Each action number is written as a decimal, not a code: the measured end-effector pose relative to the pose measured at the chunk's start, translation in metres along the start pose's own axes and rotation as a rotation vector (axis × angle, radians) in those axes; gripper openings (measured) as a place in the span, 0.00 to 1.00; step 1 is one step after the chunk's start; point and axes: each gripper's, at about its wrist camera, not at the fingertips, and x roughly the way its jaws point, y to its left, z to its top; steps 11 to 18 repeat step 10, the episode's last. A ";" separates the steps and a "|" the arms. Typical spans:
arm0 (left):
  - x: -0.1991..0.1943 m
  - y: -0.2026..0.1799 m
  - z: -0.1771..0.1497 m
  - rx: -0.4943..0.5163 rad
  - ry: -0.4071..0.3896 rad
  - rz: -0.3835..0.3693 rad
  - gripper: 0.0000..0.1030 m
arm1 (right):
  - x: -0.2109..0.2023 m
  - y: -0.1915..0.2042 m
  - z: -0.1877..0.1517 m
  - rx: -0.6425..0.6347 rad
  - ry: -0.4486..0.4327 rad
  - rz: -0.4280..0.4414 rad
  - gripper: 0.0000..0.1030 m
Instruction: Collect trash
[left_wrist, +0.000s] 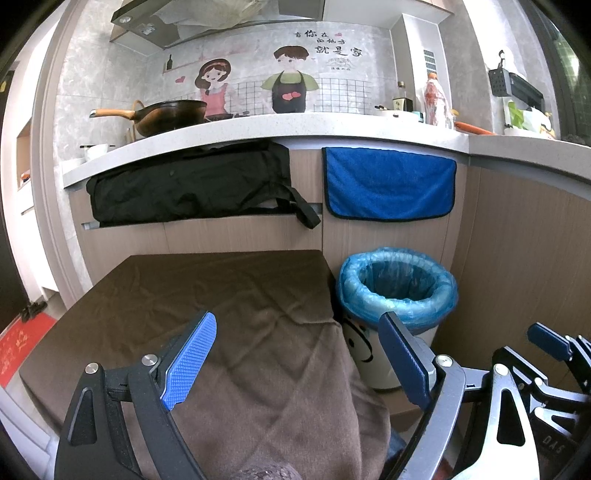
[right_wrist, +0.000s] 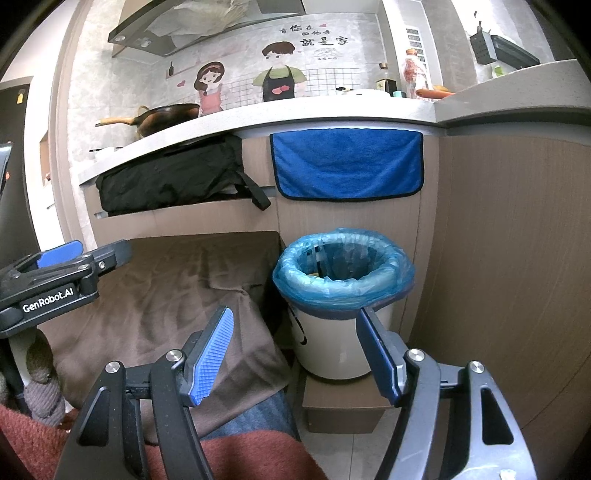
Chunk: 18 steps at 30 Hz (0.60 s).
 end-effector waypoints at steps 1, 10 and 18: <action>0.000 0.000 0.000 -0.001 0.000 0.001 0.87 | 0.000 0.000 0.000 -0.001 -0.001 -0.001 0.64; 0.008 0.012 -0.003 -0.006 0.020 -0.026 0.87 | 0.001 0.000 -0.001 0.003 0.007 0.002 0.65; 0.008 0.012 -0.003 -0.006 0.020 -0.026 0.87 | 0.001 0.000 -0.001 0.003 0.007 0.002 0.65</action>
